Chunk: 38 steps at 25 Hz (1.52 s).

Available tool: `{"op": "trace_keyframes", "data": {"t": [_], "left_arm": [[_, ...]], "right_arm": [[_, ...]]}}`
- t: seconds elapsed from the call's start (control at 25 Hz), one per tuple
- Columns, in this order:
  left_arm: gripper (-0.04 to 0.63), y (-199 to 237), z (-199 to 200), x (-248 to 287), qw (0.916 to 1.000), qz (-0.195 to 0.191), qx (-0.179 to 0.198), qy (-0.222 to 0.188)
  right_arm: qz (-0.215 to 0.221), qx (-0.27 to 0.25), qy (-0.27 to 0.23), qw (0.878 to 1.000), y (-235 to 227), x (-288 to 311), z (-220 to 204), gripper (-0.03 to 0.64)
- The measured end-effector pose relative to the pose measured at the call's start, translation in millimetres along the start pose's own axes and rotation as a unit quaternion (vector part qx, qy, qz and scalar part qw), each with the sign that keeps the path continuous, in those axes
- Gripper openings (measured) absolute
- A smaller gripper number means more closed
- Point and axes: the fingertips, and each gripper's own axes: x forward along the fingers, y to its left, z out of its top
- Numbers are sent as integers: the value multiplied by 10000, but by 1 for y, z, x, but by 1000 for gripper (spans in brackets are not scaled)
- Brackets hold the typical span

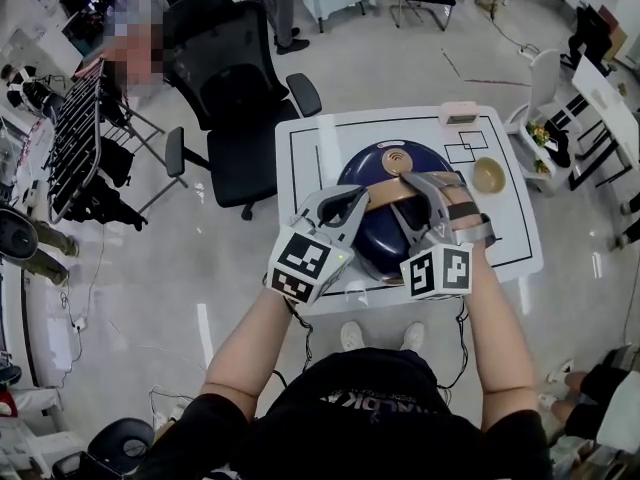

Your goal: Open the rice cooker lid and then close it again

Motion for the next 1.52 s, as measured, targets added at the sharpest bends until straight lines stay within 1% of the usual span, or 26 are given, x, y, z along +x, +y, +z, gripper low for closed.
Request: {"op": "trace_keyframes", "data": {"t": [0.44,1.04,1.32,1.44,1.48,1.52], "left_arm": [[2,2,-1,1,9998,-21,-187,-109],[3,1,0,1,9998,-19,-203,-17],[3,0,3,0,9996,160,-208,45],[3,3,15,-5,9987,350,-334,-149],[8,5,21,-8,9981,422,-378,-251],[26,6,28,-10,9973,491,-408,-359]], "right_arm": [[-31,16,27,10000,0,1,0,183],[-99,191,-8,9998,-2,0,0,183],[-25,364,-57,9993,-4,-1,-1,183],[-44,589,-129,9982,-14,-3,-2,183],[-42,656,-164,9977,-18,-4,-2,183],[-35,707,-203,9973,-21,-5,-3,181]]}}
